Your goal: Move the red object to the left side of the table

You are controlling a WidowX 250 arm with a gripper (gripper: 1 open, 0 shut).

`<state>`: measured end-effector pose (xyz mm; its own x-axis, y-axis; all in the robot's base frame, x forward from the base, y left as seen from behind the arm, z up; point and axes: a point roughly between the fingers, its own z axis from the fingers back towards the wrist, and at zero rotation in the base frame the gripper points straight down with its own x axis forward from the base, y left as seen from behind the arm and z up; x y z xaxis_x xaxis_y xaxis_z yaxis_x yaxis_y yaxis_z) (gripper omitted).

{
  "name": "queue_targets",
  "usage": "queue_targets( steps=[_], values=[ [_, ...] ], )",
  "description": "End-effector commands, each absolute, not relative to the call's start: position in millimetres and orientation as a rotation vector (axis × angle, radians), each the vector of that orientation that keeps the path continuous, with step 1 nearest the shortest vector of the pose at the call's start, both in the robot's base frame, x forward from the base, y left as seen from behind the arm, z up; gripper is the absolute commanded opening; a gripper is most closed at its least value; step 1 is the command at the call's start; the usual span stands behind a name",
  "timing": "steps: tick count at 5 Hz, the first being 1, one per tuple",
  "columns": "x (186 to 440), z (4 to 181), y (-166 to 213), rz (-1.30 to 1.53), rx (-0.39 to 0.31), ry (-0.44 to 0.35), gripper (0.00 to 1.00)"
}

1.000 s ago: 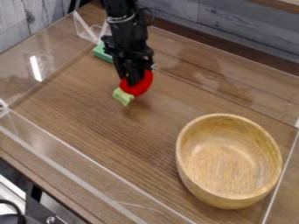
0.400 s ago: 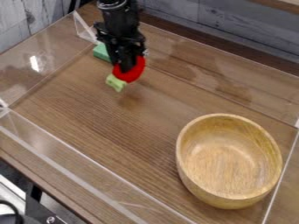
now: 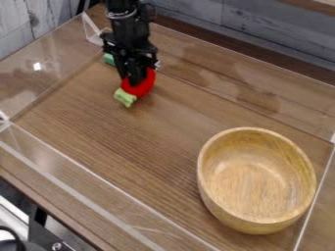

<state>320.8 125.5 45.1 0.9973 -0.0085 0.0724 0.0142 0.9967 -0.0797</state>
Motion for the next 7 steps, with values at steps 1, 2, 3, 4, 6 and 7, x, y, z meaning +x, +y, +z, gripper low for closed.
queue_targets(
  steps=[1,2,3,4,6,7],
  values=[
    [330.2,61.1,129.6,-0.011,-0.053,-0.123,0.0],
    [330.2,59.7,127.9,-0.007,-0.056,-0.118,0.0],
    [330.1,58.9,126.1,-0.003,-0.062,-0.112,0.0],
    [330.0,58.6,124.3,0.002,-0.067,-0.108,0.0],
    [330.0,59.2,121.1,0.011,-0.078,-0.101,0.0],
    [330.1,59.5,119.9,0.015,-0.083,-0.098,0.0]
  ],
)
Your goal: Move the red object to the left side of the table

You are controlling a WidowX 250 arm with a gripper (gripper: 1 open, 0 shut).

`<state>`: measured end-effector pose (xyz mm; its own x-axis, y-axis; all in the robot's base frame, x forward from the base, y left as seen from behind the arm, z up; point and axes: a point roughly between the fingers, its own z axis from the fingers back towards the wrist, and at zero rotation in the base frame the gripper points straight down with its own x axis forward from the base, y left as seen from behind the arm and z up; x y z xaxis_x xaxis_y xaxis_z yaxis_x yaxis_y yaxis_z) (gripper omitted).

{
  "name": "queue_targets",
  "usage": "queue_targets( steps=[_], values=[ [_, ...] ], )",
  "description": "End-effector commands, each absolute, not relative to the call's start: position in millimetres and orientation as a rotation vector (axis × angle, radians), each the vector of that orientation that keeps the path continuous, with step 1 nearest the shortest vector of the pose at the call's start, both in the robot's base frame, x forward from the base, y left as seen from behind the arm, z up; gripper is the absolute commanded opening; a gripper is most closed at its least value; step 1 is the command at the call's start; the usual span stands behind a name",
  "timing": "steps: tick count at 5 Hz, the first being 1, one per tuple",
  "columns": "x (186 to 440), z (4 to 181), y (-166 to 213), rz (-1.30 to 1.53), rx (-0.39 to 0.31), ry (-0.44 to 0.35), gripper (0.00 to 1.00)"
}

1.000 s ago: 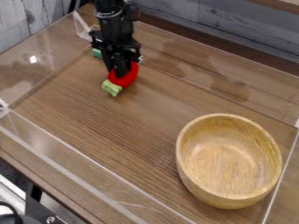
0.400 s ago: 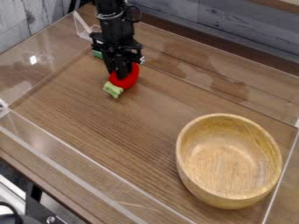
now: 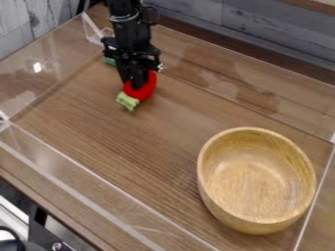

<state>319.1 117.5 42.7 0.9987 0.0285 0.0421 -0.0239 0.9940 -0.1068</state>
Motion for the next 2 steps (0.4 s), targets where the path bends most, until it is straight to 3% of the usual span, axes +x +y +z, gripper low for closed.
queue_targets(
  steps=[1,2],
  values=[
    [330.3,60.2,118.9,0.019,-0.088,-0.096,0.0],
    [330.2,61.4,117.9,0.024,-0.094,-0.095,0.0]
  ],
)
